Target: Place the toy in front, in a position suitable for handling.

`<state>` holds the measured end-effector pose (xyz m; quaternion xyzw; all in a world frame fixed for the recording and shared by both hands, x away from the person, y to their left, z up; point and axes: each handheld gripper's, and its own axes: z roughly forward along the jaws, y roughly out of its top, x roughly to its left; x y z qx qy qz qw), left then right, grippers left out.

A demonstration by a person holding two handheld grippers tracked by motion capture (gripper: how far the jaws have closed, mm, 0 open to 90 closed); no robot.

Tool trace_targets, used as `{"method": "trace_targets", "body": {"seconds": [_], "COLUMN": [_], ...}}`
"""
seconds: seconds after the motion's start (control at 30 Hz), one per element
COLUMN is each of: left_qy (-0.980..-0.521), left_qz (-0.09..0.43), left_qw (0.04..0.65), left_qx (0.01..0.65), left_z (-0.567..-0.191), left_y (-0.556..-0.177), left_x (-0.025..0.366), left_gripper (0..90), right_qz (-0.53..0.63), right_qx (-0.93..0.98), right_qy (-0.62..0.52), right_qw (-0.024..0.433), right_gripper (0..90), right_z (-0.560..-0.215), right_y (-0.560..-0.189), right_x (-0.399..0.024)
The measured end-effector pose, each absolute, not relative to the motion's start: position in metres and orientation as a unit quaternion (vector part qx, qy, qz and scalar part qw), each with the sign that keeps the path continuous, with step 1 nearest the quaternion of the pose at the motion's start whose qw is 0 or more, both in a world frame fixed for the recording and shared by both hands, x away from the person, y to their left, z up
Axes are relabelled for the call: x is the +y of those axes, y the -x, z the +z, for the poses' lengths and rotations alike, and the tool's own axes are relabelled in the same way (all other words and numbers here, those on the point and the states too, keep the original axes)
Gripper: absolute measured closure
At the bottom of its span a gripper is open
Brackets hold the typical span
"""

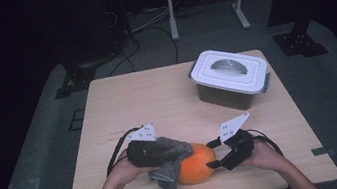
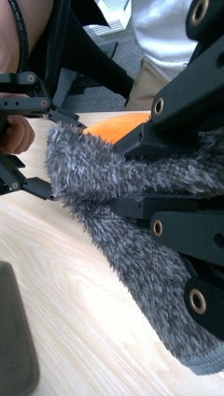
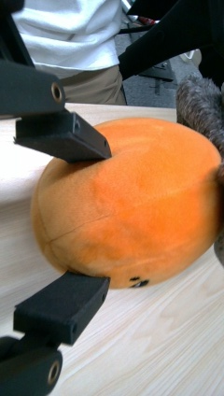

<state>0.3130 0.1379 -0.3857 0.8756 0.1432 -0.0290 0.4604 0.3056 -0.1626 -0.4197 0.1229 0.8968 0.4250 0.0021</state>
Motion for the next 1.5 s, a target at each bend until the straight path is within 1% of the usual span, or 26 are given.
{"method": "trace_targets", "body": {"seconds": [0.1, 0.2, 0.33, 0.43, 0.6, 0.77, 0.83, 0.9, 1.0, 1.13, 1.27, 1.3, 1.43, 1.5], "left_qy": [-0.876, -0.876, -0.879, -0.882, -0.875, -0.874, -0.87, -0.871, -0.868, -0.866, -0.866, -0.868, -0.87, -0.867], "left_qz": [-0.026, -0.025, -0.022, -0.022, -0.03, -0.027, -0.032, -0.035, -0.04, -0.044, -0.051, -0.049, -0.045, -0.042], "left_qw": [0.462, 0.466, 0.464, 0.459, 0.465, 0.463, 0.468, 0.468, 0.473, 0.477, 0.48, 0.477, 0.474, 0.477], "left_qx": [0.137, 0.122, 0.105, 0.109, 0.133, 0.145, 0.149, 0.149, 0.148, 0.143, 0.129, 0.126, 0.127, 0.136], "left_z": [-0.381, -0.373, -0.366, -0.367, -0.376, -0.38, -0.382, -0.384, -0.386, -0.385, -0.382, -0.381, -0.382, -0.382], "left_y": [-0.312, -0.309, -0.308, -0.31, -0.318, -0.319, -0.319, -0.318, -0.318, -0.317, -0.315, -0.314, -0.315, -0.317], "left_x": [0.135, 0.127, 0.114, 0.111, 0.123, 0.136, 0.137, 0.135, 0.132, 0.125, 0.116, 0.114, 0.117, 0.122], "left_gripper": [74.0, 74.0, 74.0, 74.0, 74.0, 74.0, 74.0, 74.1, 74.0, 74.0, 74.0, 74.0, 74.0, 74.0], "right_qz": [0.424, 0.429, 0.43, 0.429, 0.43, 0.43, 0.433, 0.432, 0.414, 0.436, 0.421, 0.415, 0.414, 0.412], "right_qx": [0.9, 0.899, 0.899, 0.9, 0.9, 0.899, 0.897, 0.897, 0.905, 0.895, 0.903, 0.906, 0.907, 0.908], "right_qy": [-0.098, -0.074, -0.053, -0.051, -0.064, -0.078, -0.088, -0.096, -0.089, -0.091, -0.078, -0.079, -0.07, -0.065], "right_qw": [0.023, 0.042, 0.054, 0.055, 0.043, 0.035, 0.025, 0.014, 0.031, 0.032, 0.039, 0.037, 0.036, 0.041], "right_gripper": [46.1, 51.3, 53.2, 54.2, 55.4, 55.6, 53.9, 47.5, 37.8, 32.5, 31.8, 32.4, 46.9, 51.8], "right_z": [-0.415, -0.411, -0.407, -0.408, -0.413, -0.417, -0.42, -0.42, -0.411, -0.394, -0.396, -0.398, -0.405, -0.405], "right_y": [-0.301, -0.296, -0.292, -0.293, -0.299, -0.307, -0.311, -0.313, -0.309, -0.302, -0.298, -0.297, -0.296, -0.295], "right_x": [-0.157, -0.152, -0.149, -0.151, -0.163, -0.171, -0.175, -0.174, -0.172, -0.173, -0.161, -0.158, -0.158, -0.161]}}
